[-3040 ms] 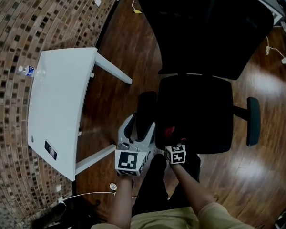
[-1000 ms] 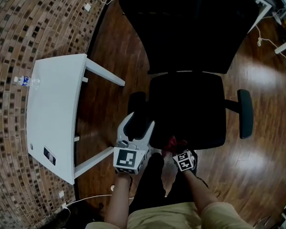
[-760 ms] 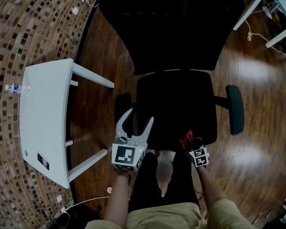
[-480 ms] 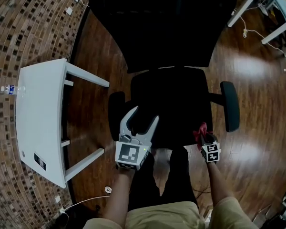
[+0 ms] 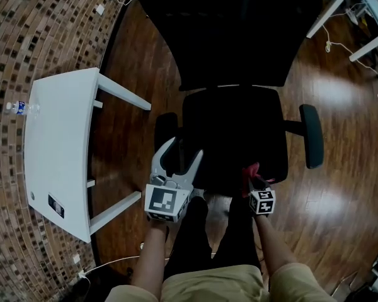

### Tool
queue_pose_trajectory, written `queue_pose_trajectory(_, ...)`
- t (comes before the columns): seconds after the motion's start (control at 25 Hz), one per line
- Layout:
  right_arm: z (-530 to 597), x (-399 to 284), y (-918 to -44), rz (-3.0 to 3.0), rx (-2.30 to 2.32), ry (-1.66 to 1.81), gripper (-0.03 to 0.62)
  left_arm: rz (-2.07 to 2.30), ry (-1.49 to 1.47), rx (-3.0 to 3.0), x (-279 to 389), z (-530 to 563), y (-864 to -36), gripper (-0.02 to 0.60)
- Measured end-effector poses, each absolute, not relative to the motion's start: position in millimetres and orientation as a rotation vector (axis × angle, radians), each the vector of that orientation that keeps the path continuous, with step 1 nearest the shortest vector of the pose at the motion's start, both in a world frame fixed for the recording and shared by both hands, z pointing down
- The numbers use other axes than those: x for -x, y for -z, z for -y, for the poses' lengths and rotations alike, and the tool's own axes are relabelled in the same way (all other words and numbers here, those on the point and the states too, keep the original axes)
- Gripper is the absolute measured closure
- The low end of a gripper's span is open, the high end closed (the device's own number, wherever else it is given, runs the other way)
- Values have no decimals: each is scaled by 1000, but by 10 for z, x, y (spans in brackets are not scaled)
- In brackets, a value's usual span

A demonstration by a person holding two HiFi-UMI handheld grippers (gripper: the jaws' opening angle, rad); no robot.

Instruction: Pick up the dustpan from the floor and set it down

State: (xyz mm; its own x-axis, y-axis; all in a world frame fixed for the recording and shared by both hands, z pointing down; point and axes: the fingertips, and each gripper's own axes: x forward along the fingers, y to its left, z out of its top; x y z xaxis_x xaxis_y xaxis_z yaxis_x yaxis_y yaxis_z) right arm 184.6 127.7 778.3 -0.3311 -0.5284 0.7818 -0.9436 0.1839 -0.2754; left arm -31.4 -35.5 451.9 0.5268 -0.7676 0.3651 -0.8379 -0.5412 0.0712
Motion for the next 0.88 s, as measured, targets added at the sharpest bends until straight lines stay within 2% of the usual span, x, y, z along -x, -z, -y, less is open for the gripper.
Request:
queue_pose_trajectory(0.12,-1580,-487,-7698,2185,-965,-982,511,1363,-422,-2522,500,312,-4516,337)
queue_pose_trajectory(0.2,-1843,137,-7682,2255,-718,-883,511,1360,-408,-2525,557,250,-4497,339)
queue_pose_trajectory(0.36,-2025,589,-7844,2196,-485,-670,511,1331,-424,-2561,495,171,-4471,339)
queue_pose_trajectory(0.52,-1941,578,-8029,2131,-343,-473,510,1361,-450,-2560,491,149,-4557,339)
queue_pose_trajectory(0.6,-1914,356,-8043,2132,-280,-380,511,1380,-452,-2565,424,120,-4610,339)
queue_pose_trajectory(0.88,-1962,-1294,-8168,1981,-231,-250,511,1342,-388,-2578,-190,46,-4570,339)
